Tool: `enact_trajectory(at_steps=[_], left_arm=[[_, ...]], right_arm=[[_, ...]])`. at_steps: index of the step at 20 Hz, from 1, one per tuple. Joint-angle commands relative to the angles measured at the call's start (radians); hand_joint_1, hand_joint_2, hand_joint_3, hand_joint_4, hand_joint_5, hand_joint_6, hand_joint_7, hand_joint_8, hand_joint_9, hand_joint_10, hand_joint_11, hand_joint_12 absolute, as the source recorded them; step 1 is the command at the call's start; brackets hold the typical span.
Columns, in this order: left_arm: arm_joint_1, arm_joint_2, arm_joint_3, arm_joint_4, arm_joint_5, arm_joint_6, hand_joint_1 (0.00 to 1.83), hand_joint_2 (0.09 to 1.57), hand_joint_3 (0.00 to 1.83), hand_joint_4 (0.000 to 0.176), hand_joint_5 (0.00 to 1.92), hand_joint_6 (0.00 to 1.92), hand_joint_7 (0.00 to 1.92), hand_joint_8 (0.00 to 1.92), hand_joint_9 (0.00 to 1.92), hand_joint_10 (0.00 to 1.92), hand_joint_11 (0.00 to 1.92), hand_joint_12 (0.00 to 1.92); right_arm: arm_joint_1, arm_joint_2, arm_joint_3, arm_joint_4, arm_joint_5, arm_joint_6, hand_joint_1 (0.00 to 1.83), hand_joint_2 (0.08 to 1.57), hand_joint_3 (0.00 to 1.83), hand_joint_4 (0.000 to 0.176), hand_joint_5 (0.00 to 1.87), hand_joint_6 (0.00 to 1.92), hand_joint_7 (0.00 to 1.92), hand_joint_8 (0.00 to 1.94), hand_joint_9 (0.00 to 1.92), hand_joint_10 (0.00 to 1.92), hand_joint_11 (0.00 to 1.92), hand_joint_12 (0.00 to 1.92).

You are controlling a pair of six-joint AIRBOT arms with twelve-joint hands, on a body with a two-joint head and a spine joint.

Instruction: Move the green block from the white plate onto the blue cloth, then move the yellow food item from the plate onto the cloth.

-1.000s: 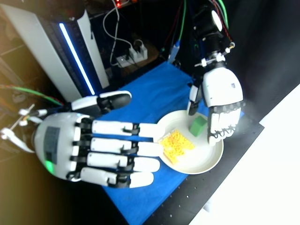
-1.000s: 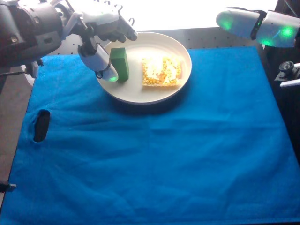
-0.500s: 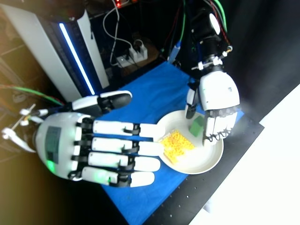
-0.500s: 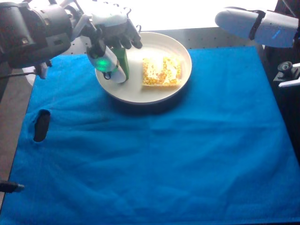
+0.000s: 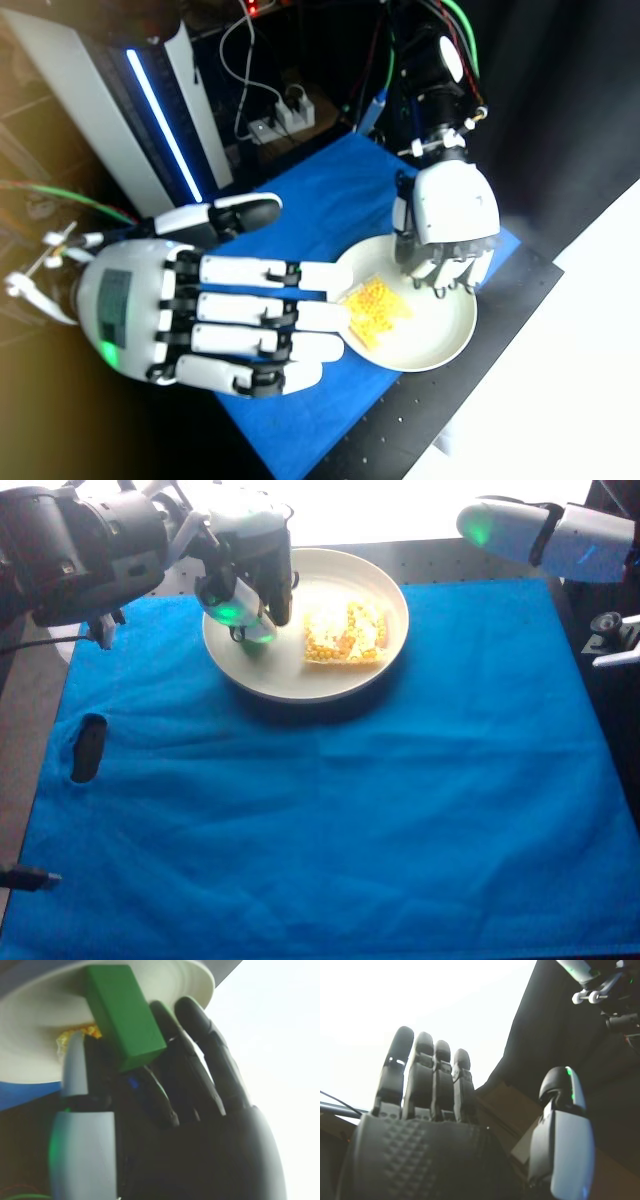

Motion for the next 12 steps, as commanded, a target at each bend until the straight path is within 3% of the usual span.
enact_trajectory(at_steps=[1, 2, 3, 4, 7, 9, 12], left_arm=[[-0.01, -0.001, 0.006, -0.011, -0.067, 0.002, 1.29, 1.11, 0.0, 0.0, 1.2, 0.37, 0.88, 1.31, 0.91, 1.1, 0.82, 1.22], [-0.01, -0.001, 0.009, -0.019, -0.071, 0.002, 1.27, 1.11, 0.0, 0.0, 1.2, 0.38, 0.87, 1.35, 0.9, 1.03, 0.8, 1.23], [-0.011, 0.001, 0.011, -0.03, -0.075, 0.002, 1.26, 1.13, 0.0, 0.0, 1.15, 0.44, 0.85, 1.4, 0.88, 1.11, 0.8, 1.27], [-0.013, 0.002, 0.012, -0.034, -0.077, 0.002, 1.26, 1.13, 0.0, 0.0, 1.13, 0.47, 0.86, 1.4, 0.91, 1.12, 0.84, 1.24], [-0.022, 0.008, 0.01, -0.035, -0.083, 0.002, 1.26, 1.12, 0.0, 0.0, 1.15, 0.44, 0.87, 1.39, 0.92, 1.17, 0.86, 1.21], [-0.026, 0.013, 0.008, -0.044, -0.09, 0.002, 1.27, 1.09, 0.0, 0.0, 1.21, 0.41, 0.92, 1.26, 0.97, 0.92, 0.86, 1.07], [-0.033, 0.016, 0.006, -0.042, -0.091, 0.002, 1.27, 1.09, 0.0, 0.0, 1.2, 0.38, 0.94, 1.26, 0.99, 0.9, 0.87, 1.08]], right_arm=[[0.015, -0.003, -0.001, 0.009, 0.117, 0.005, 0.57, 0.94, 0.0, 0.04, 0.36, 0.01, 0.32, 0.0, 0.34, 0.0, 0.01, 1.04], [0.015, -0.004, -0.001, 0.009, 0.117, 0.005, 0.57, 0.96, 0.0, 0.015, 0.33, 0.01, 0.35, 0.01, 0.34, 0.0, 0.0, 0.91], [0.015, -0.004, -0.001, 0.009, 0.117, 0.005, 0.57, 0.98, 0.01, 0.0, 0.3, 0.0, 0.39, 0.01, 0.35, 0.0, 0.0, 0.71], [0.015, -0.005, -0.001, 0.009, 0.117, 0.005, 0.56, 0.98, 0.0, 0.0, 0.29, 0.0, 0.39, 0.01, 0.34, 0.01, 0.0, 0.64], [0.015, -0.005, -0.001, 0.009, 0.117, 0.005, 0.58, 0.98, 0.0, 0.0, 0.3, 0.0, 0.41, 0.0, 0.36, 0.0, 0.0, 0.66], [0.015, -0.005, -0.001, 0.009, 0.117, 0.005, 0.6, 0.98, 0.0, 0.0, 0.29, 0.0, 0.41, 0.0, 0.36, 0.0, 0.0, 0.67], [0.015, -0.006, -0.001, 0.009, 0.117, 0.005, 0.59, 0.99, 0.0, 0.0, 0.27, 0.0, 0.4, 0.0, 0.34, 0.0, 0.0, 0.67]])
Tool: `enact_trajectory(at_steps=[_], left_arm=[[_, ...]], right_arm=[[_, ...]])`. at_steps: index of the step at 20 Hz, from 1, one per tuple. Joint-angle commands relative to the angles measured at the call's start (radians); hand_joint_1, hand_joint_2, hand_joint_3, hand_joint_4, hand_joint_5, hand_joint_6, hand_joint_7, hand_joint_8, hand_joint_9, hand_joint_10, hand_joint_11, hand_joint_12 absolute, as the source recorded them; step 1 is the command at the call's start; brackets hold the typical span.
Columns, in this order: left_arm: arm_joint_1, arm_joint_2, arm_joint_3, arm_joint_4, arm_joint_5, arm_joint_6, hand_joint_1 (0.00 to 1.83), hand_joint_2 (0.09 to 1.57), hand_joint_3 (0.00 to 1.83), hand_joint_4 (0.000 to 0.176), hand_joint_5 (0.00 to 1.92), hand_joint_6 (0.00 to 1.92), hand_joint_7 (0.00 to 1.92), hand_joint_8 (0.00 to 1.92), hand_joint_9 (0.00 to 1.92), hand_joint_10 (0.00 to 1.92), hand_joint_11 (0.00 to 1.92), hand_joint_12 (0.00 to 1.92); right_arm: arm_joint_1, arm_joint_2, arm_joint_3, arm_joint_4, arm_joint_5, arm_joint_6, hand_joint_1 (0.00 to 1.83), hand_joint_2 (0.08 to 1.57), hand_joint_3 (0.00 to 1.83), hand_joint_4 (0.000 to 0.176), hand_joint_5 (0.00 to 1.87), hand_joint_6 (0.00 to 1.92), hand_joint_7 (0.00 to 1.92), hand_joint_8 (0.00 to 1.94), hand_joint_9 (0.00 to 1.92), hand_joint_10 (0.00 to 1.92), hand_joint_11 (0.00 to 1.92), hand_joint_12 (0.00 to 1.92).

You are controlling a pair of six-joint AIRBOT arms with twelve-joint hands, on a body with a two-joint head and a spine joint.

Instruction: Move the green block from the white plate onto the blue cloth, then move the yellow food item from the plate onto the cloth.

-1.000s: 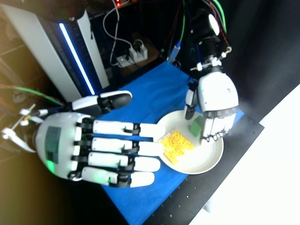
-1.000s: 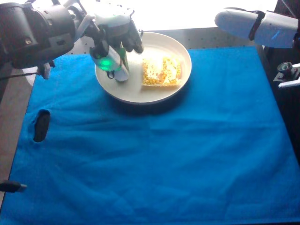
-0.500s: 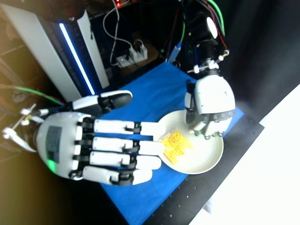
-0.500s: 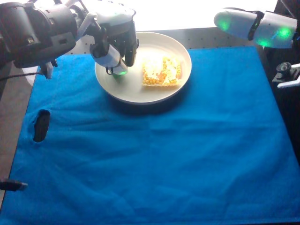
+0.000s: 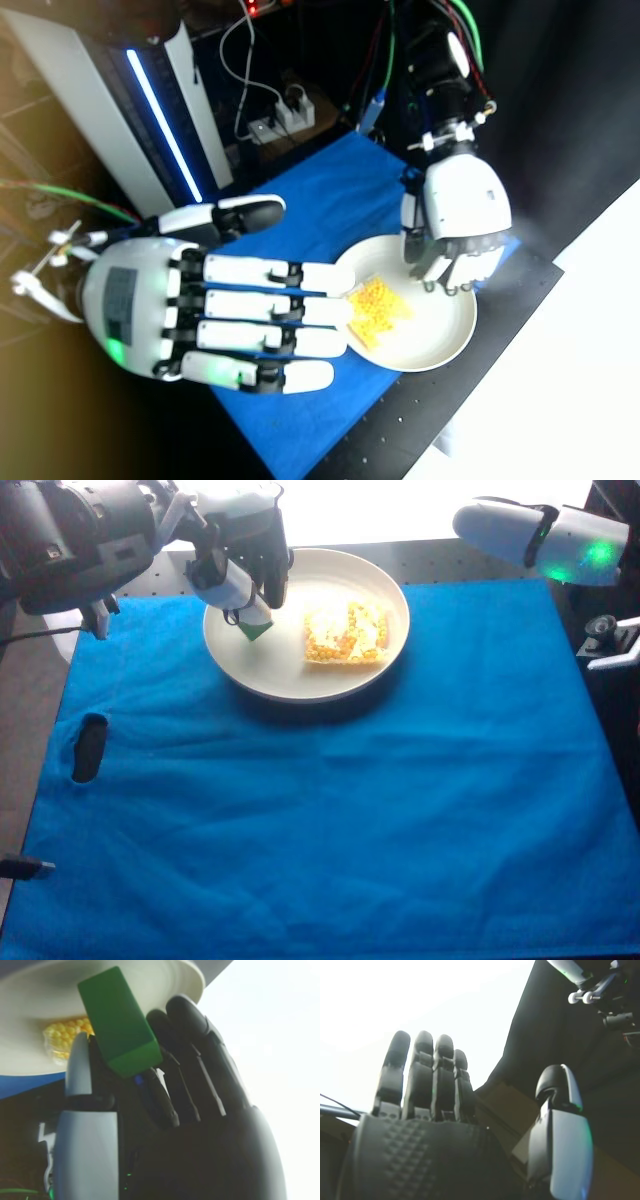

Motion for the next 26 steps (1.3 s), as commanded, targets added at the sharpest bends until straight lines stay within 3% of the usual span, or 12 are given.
enact_trajectory(at_steps=[1, 3, 12, 15, 17, 18, 19, 20, 21, 23, 25, 26], left_arm=[[-0.017, 0.005, -0.001, -0.008, -0.077, 0.001, 1.27, 1.09, 0.0, 0.0, 1.2, 0.38, 0.94, 1.26, 0.99, 0.9, 0.87, 1.08], [-0.025, 0.015, -0.009, -0.003, -0.077, 0.001, 1.26, 1.13, 0.0, 0.0, 1.08, 0.54, 0.9, 1.36, 0.94, 1.11, 0.86, 1.17], [-0.04, 0.031, -0.035, 0.022, -0.083, 0.001, 1.25, 1.15, 0.0, 0.0, 1.07, 0.57, 0.83, 1.44, 0.9, 1.18, 0.86, 1.17], [-0.03, 0.004, -0.022, 0.034, -0.078, 0.001, 1.26, 1.13, 0.0, 0.0, 1.03, 0.62, 0.92, 1.34, 0.99, 0.99, 0.87, 1.1], [-0.019, -0.013, -0.016, 0.057, -0.065, 0.002, 1.26, 1.11, 0.0, 0.0, 1.19, 0.48, 0.83, 1.33, 0.85, 0.93, 0.73, 1.19], [-0.015, -0.018, -0.016, 0.067, -0.061, 0.002, 1.25, 1.12, 0.0, 0.0, 1.18, 0.57, 0.8, 1.32, 0.8, 0.86, 0.65, 1.21], [-0.013, -0.02, -0.016, 0.071, -0.06, 0.002, 1.25, 1.13, 0.0, 0.0, 1.16, 0.48, 0.79, 1.42, 0.85, 1.06, 0.72, 1.33], [-0.013, -0.021, -0.016, 0.072, -0.06, 0.002, 1.25, 1.13, 0.0, 0.0, 1.16, 0.48, 0.79, 1.42, 0.85, 1.06, 0.72, 1.33], [-0.013, -0.02, -0.017, 0.072, -0.061, 0.002, 1.25, 1.15, 0.0, 0.0, 1.09, 0.5, 0.79, 1.49, 0.8, 1.31, 0.74, 1.41], [-0.013, -0.004, -0.033, 0.072, -0.066, 0.002, 1.25, 1.13, 0.0, 0.0, 1.16, 0.53, 0.76, 1.41, 0.79, 0.96, 0.62, 1.25], [-0.014, 0.023, -0.06, 0.072, -0.075, 0.002, 1.25, 1.14, 0.0, 0.0, 1.15, 0.54, 0.77, 1.42, 0.76, 1.01, 0.59, 1.32], [-0.015, 0.027, -0.064, 0.072, -0.079, 0.002, 1.26, 1.1, 0.0, 0.0, 1.22, 0.43, 0.86, 1.31, 0.86, 0.95, 0.7, 1.25]], right_arm=[[0.015, 0.0, 0.001, 0.008, 0.117, 0.005, 0.59, 0.99, 0.0, 0.0, 0.27, 0.0, 0.4, 0.0, 0.34, 0.0, 0.0, 0.67], [0.015, 0.0, 0.001, 0.008, 0.117, 0.005, 0.62, 1.0, 0.0, 0.0, 0.26, 0.0, 0.39, 0.0, 0.34, 0.0, 0.0, 0.66], [0.015, -0.004, 0.002, 0.008, 0.117, 0.005, 0.61, 0.98, 0.0, 0.0, 0.28, 0.0, 0.4, 0.0, 0.34, 0.0, 0.0, 0.68], [0.015, -0.007, 0.001, 0.008, 0.117, 0.005, 0.58, 1.01, 0.0, 0.0, 0.28, 0.0, 0.37, 0.0, 0.3, 0.0, 0.0, 0.6], [0.015, -0.008, 0.001, 0.007, 0.117, 0.005, 0.58, 1.0, 0.0, 0.0, 0.28, 0.0, 0.37, 0.0, 0.29, 0.0, 0.0, 0.58], [0.015, -0.008, 0.001, 0.006, 0.117, 0.005, 0.58, 1.0, 0.0, 0.0, 0.28, 0.0, 0.37, 0.0, 0.3, 0.0, 0.0, 0.56], [0.015, -0.008, 0.001, 0.005, 0.117, 0.005, 0.59, 0.99, 0.0, 0.0, 0.26, 0.0, 0.36, 0.0, 0.31, 0.0, 0.0, 0.55], [0.015, -0.007, 0.001, 0.005, 0.117, 0.005, 0.59, 0.99, 0.0, 0.0, 0.26, 0.0, 0.36, 0.0, 0.31, 0.0, 0.0, 0.55], [0.015, -0.007, 0.001, 0.005, 0.117, 0.005, 0.58, 0.99, 0.0, 0.0, 0.26, 0.0, 0.37, 0.0, 0.32, 0.01, 0.0, 0.56], [0.015, -0.008, 0.001, 0.005, 0.117, 0.005, 0.58, 0.98, 0.0, 0.0, 0.27, 0.0, 0.34, 0.0, 0.32, 0.0, 0.0, 0.6], [0.015, -0.011, 0.001, 0.004, 0.117, 0.005, 0.6, 0.99, 0.0, 0.0, 0.27, 0.0, 0.35, 0.01, 0.32, 0.0, 0.0, 0.61], [0.015, -0.011, 0.001, 0.004, 0.117, 0.005, 0.6, 0.99, 0.0, 0.0, 0.27, 0.0, 0.36, 0.01, 0.33, 0.0, 0.0, 0.61]])
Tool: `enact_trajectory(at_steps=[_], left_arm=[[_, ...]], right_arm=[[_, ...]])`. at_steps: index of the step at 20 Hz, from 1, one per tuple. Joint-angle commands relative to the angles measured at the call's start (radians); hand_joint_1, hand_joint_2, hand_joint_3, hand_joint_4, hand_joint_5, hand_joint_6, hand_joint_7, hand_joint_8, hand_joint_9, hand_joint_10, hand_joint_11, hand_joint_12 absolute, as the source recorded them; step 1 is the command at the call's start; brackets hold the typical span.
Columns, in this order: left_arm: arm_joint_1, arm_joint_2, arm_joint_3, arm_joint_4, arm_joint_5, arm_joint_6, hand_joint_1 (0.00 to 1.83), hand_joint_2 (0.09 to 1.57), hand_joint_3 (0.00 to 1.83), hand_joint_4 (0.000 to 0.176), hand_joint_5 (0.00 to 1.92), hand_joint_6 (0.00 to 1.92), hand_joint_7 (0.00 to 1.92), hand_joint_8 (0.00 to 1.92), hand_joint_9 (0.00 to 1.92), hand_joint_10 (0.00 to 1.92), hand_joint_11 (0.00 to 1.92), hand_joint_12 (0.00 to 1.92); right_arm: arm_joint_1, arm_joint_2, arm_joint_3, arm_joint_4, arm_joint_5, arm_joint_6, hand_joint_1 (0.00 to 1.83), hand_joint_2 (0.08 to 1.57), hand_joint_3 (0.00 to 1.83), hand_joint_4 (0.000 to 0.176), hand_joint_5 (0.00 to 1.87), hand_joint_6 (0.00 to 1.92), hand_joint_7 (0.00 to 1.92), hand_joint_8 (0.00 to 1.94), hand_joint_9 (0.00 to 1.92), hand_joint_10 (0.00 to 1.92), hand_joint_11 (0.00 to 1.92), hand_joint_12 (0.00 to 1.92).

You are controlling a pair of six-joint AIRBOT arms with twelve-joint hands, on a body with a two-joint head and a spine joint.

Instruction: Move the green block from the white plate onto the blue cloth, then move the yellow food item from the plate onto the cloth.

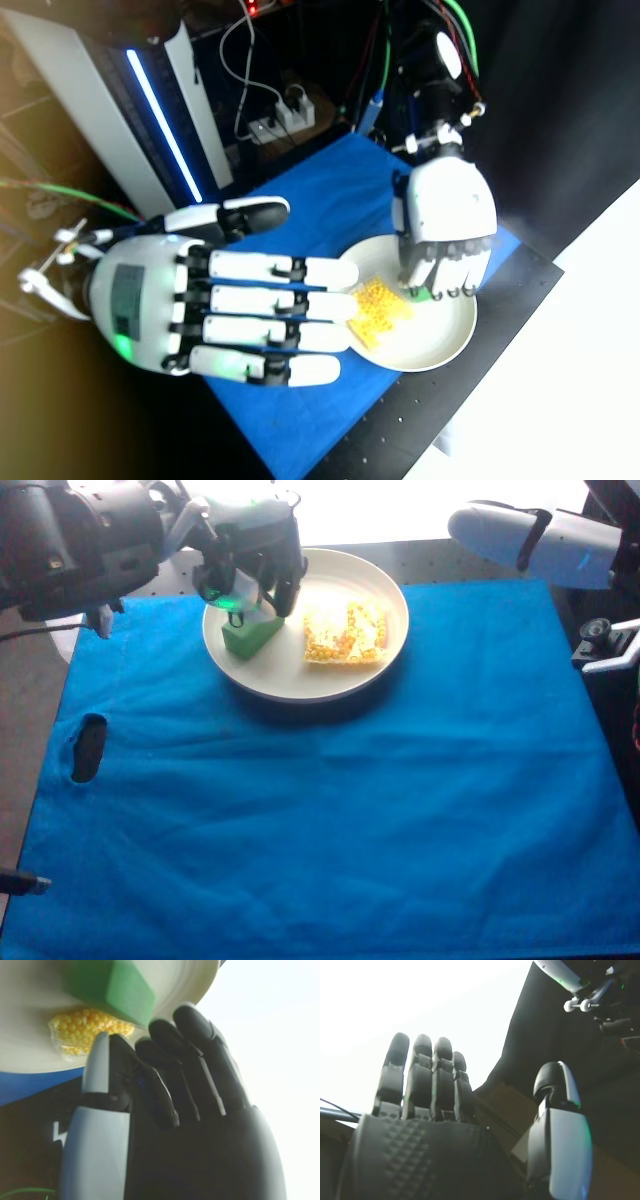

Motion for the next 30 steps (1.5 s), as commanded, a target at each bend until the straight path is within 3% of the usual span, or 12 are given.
enact_trajectory(at_steps=[1, 4, 7, 8, 9, 10, 11, 12, 21, 25, 28, 30], left_arm=[[-0.013, 0.001, -0.004, -0.002, -0.071, 0.002, 1.27, 1.09, 0.0, 0.0, 1.25, 0.34, 0.9, 1.28, 0.91, 0.95, 0.75, 1.23], [-0.015, -0.003, 0.001, 0.01, -0.068, 0.002, 1.27, 1.1, 0.0, 0.0, 1.24, 0.32, 0.89, 1.31, 0.88, 0.99, 0.72, 1.27], [-0.012, -0.009, 0.012, 0.012, -0.058, 0.002, 1.27, 1.08, 0.0, 0.0, 1.23, 0.36, 0.96, 1.21, 0.93, 0.9, 0.74, 1.19], [-0.012, -0.011, 0.018, 0.012, -0.054, 0.002, 1.28, 1.1, 0.01, 0.0, 0.95, 0.84, 1.05, 1.02, 0.81, 0.8, 0.4, 1.04], [-0.012, -0.012, 0.024, 0.012, -0.048, 0.002, 1.27, 0.99, 0.0, 0.0, 0.78, 0.35, 0.8, 0.44, 0.77, 0.51, 0.31, 0.85], [-0.011, -0.012, 0.028, 0.012, -0.043, 0.002, 1.27, 0.99, 0.0, 0.0, 0.78, 0.35, 0.8, 0.44, 0.77, 0.51, 0.31, 0.85], [-0.011, -0.012, 0.032, 0.012, -0.036, 0.002, 1.28, 0.93, 0.0, 0.0, 0.79, 0.11, 0.78, 0.15, 0.81, 0.32, 0.35, 0.69], [-0.01, -0.011, 0.035, 0.012, -0.028, 0.002, 1.26, 0.9, 0.0, 0.0, 0.76, 0.0, 0.74, 0.01, 0.82, 0.05, 0.49, 0.52], [0.022, -0.017, 0.044, 0.012, -0.016, 0.002, 1.24, 0.9, 0.0, 0.0, 0.6, 0.0, 0.56, 0.0, 0.59, 0.0, 0.43, 0.33], [0.038, -0.038, 0.065, 0.011, -0.012, 0.002, 1.33, 0.97, 0.0, 0.0, 0.63, 0.02, 0.53, 0.01, 0.65, 0.02, 0.48, 0.3], [0.05, -0.052, 0.086, -0.012, -0.01, 0.002, 1.27, 0.98, 0.01, 0.0, 0.63, 0.0, 0.57, 0.0, 0.65, 0.0, 0.52, 0.26], [0.056, -0.061, 0.101, -0.032, -0.011, 0.002, 1.25, 0.96, 0.0, 0.0, 0.64, 0.01, 0.59, 0.01, 0.67, 0.01, 0.48, 0.24]], right_arm=[[0.015, -0.003, 0.001, 0.005, 0.117, 0.005, 0.62, 1.01, 0.01, 0.0, 0.26, 0.0, 0.38, 0.01, 0.33, 0.0, 0.0, 0.64], [0.015, -0.003, 0.001, 0.004, 0.117, 0.005, 0.58, 0.98, 0.0, 0.0, 0.27, 0.0, 0.38, 0.01, 0.32, 0.0, 0.0, 0.61], [0.015, -0.004, 0.001, 0.004, 0.117, 0.005, 0.6, 0.99, 0.0, 0.0, 0.27, 0.0, 0.36, 0.0, 0.3, 0.0, 0.0, 0.58], [0.015, -0.004, 0.001, 0.004, 0.117, 0.005, 0.59, 0.99, 0.0, 0.0, 0.28, 0.0, 0.36, 0.0, 0.31, 0.0, 0.0, 0.61], [0.015, -0.004, 0.001, 0.003, 0.117, 0.005, 0.56, 0.99, 0.0, 0.0, 0.27, 0.0, 0.35, 0.0, 0.31, 0.0, 0.0, 0.6], [0.015, -0.004, 0.001, 0.003, 0.117, 0.005, 0.56, 0.99, 0.0, 0.0, 0.27, 0.0, 0.35, 0.0, 0.31, 0.0, 0.0, 0.6], [0.015, -0.004, 0.001, 0.003, 0.117, 0.005, 0.56, 0.99, 0.0, 0.0, 0.28, 0.0, 0.35, 0.0, 0.31, 0.0, 0.0, 0.6], [0.015, -0.004, 0.0, 0.003, 0.117, 0.005, 0.57, 1.0, 0.0, 0.0, 0.29, 0.0, 0.32, 0.0, 0.32, 0.01, 0.0, 0.6], [0.014, -0.005, 0.0, 0.002, 0.117, 0.005, 0.55, 1.03, 0.0, 0.0, 0.32, 0.01, 0.36, 0.01, 0.32, 0.01, 0.0, 0.67], [0.012, -0.005, -0.001, 0.001, 0.117, 0.005, 0.5, 1.01, 0.0, 0.0, 0.3, 0.0, 0.36, 0.0, 0.32, 0.0, 0.0, 0.64], [0.012, -0.005, -0.002, -0.002, 0.117, 0.005, 0.59, 1.01, 0.0, 0.0, 0.32, 0.0, 0.44, 0.01, 0.38, 0.01, 0.02, 0.79], [0.012, -0.005, -0.003, -0.003, 0.117, 0.005, 0.59, 1.02, 0.0, 0.0, 0.31, 0.0, 0.44, 0.01, 0.37, 0.0, 0.0, 0.76]])
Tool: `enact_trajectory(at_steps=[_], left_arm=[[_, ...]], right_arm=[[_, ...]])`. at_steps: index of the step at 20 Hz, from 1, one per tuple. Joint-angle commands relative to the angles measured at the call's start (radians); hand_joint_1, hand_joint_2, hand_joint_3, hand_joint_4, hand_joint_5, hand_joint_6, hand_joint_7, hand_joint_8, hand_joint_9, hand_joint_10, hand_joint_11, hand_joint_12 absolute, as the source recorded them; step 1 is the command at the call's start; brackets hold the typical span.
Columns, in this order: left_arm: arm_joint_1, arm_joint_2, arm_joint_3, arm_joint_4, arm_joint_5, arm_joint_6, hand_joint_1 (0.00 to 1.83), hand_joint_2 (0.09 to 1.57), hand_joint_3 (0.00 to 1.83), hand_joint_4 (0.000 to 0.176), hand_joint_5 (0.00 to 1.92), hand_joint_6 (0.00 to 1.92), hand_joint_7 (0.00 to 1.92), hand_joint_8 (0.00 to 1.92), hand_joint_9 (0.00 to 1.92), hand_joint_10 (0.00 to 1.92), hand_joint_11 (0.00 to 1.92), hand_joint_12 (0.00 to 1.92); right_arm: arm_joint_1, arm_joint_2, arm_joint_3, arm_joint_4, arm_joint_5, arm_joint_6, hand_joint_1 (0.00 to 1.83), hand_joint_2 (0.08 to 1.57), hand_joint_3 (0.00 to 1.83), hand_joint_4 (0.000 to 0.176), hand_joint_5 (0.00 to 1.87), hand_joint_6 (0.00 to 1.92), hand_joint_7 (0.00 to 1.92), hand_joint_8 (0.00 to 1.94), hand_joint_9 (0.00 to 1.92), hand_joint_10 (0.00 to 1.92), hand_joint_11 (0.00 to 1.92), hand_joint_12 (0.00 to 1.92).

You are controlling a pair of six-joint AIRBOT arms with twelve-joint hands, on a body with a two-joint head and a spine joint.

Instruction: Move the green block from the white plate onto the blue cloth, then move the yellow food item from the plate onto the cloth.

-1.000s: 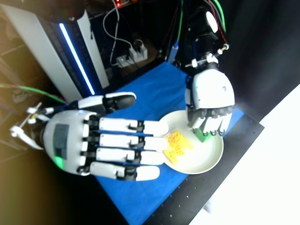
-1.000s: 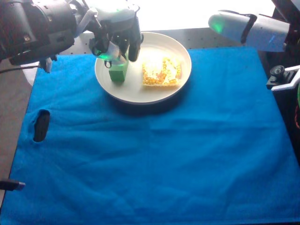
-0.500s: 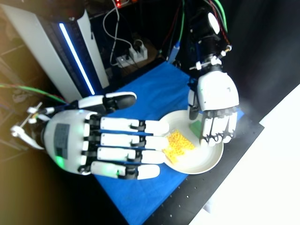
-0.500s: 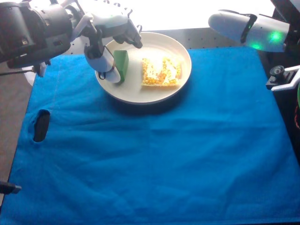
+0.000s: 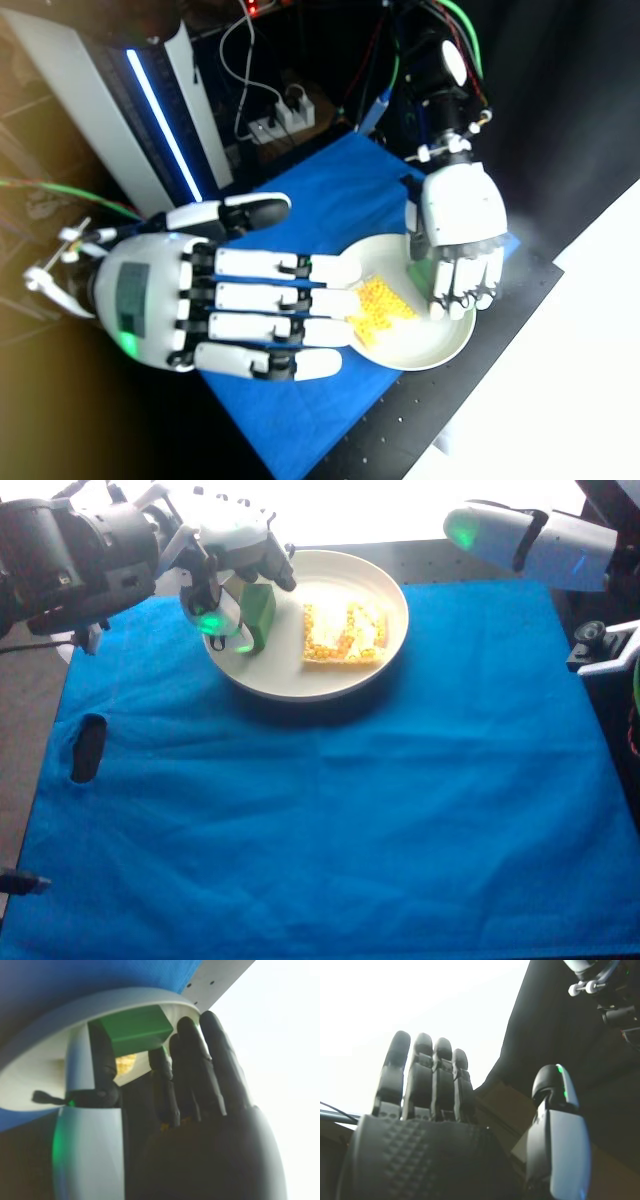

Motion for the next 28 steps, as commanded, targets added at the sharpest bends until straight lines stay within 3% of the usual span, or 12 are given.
enact_trajectory(at_steps=[1, 5, 6, 7, 9, 10, 11, 12, 17, 24, 27, 28], left_arm=[[0.001, -0.009, 0.008, -0.015, -0.051, 0.001, 1.25, 0.95, 0.0, 0.0, 0.65, 0.01, 0.6, 0.01, 0.68, 0.01, 0.47, 0.23], [0.006, -0.017, 0.018, -0.038, -0.057, 0.001, 1.26, 0.97, 0.0, 0.0, 0.74, 0.01, 0.72, 0.01, 0.85, 0.03, 0.69, 0.32], [0.006, -0.018, 0.018, -0.041, -0.061, 0.001, 1.2, 1.04, 0.0, 0.0, 1.01, 0.63, 0.9, 0.02, 0.97, 0.03, 0.79, 0.38], [0.005, -0.018, 0.018, -0.047, -0.068, 0.001, 1.24, 1.07, 0.0, 0.0, 1.15, 0.64, 0.91, 0.86, 1.05, 0.04, 0.84, 0.47], [0.002, -0.018, 0.017, -0.057, -0.08, 0.001, 1.26, 1.1, 0.0, 0.0, 1.31, 0.3, 0.81, 1.27, 1.13, 0.1, 0.85, 0.86], [0.0, -0.017, 0.016, -0.062, -0.088, 0.001, 1.26, 1.1, 0.0, 0.0, 1.36, 0.11, 0.8, 1.36, 0.99, 0.52, 0.83, 1.06], [-0.002, -0.017, 0.016, -0.063, -0.091, 0.001, 1.23, 1.0, 0.0, 0.0, 1.44, 0.1, 0.76, 1.01, 0.77, 0.91, 0.73, 1.2], [-0.004, -0.017, 0.015, -0.066, -0.096, 0.001, 1.25, 1.09, 0.0, 0.0, 1.39, 0.06, 0.78, 1.33, 0.77, 1.18, 0.74, 1.32], [-0.019, -0.002, -0.002, -0.068, -0.113, 0.001, 1.2, 1.01, 0.0, 0.0, 1.23, 0.53, 0.94, 1.2, 0.86, 1.51, 0.75, 1.59], [-0.062, 0.122, -0.129, -0.068, -0.199, 0.0, 1.27, 1.09, 0.01, 0.0, 1.13, 0.48, 0.97, 1.23, 1.04, 0.84, 0.94, 0.98], [-0.075, 0.209, -0.222, -0.037, -0.244, 0.0, 1.37, 1.13, 0.0, 0.0, 0.94, 0.83, 0.86, 1.2, 0.94, 1.22, 0.9, 0.86], [-0.075, 0.232, -0.246, -0.034, -0.266, 0.0, 1.39, 1.08, 0.0, 0.0, 1.03, 0.73, 0.98, 0.97, 1.02, 1.1, 0.95, 0.86]], right_arm=[[0.012, 0.0, -0.002, 0.005, 0.117, 0.005, 0.58, 1.02, 0.0, 0.0, 0.32, 0.0, 0.44, 0.01, 0.37, 0.01, 0.0, 0.75], [0.012, 0.001, -0.002, 0.003, 0.117, 0.005, 0.57, 1.02, 0.0, 0.0, 0.28, 0.0, 0.41, 0.0, 0.35, 0.0, 0.0, 0.7], [0.012, 0.0, -0.002, 0.003, 0.117, 0.005, 0.59, 1.02, 0.0, 0.0, 0.3, 0.0, 0.4, 0.0, 0.35, 0.0, 0.0, 0.65], [0.012, 0.0, -0.002, 0.003, 0.117, 0.005, 0.58, 1.02, 0.0, 0.0, 0.3, 0.0, 0.41, 0.0, 0.35, 0.0, 0.0, 0.65], [0.012, 0.0, -0.002, 0.003, 0.117, 0.005, 0.58, 1.02, 0.0, 0.0, 0.3, 0.0, 0.41, 0.0, 0.35, 0.0, 0.0, 0.68], [0.012, 0.0, -0.002, 0.003, 0.117, 0.005, 0.56, 1.02, 0.0, 0.0, 0.3, 0.0, 0.4, 0.0, 0.35, 0.0, 0.0, 0.68], [0.012, -0.001, -0.002, 0.003, 0.117, 0.005, 0.57, 1.03, 0.0, 0.0, 0.31, 0.0, 0.39, 0.0, 0.34, 0.0, 0.0, 0.66], [0.012, -0.001, -0.002, 0.003, 0.117, 0.005, 0.56, 1.03, 0.0, 0.0, 0.31, 0.0, 0.39, 0.0, 0.34, 0.0, 0.0, 0.64], [0.012, -0.003, -0.002, 0.003, 0.117, 0.005, 0.57, 1.02, 0.0, 0.0, 0.31, 0.0, 0.43, 0.01, 0.37, 0.01, 0.03, 0.69], [0.012, -0.007, -0.002, 0.003, 0.117, 0.005, 0.57, 1.01, 0.0, 0.0, 0.31, 0.0, 0.43, 0.01, 0.34, 0.0, 0.0, 0.59], [0.012, -0.009, -0.002, 0.003, 0.117, 0.005, 0.57, 1.01, 0.0, 0.0, 0.32, 0.0, 0.43, 0.0, 0.36, 0.0, 0.01, 0.66], [0.012, -0.009, -0.002, 0.003, 0.117, 0.005, 0.58, 1.01, 0.0, 0.0, 0.32, 0.0, 0.45, 0.01, 0.36, 0.0, 0.02, 0.67]])
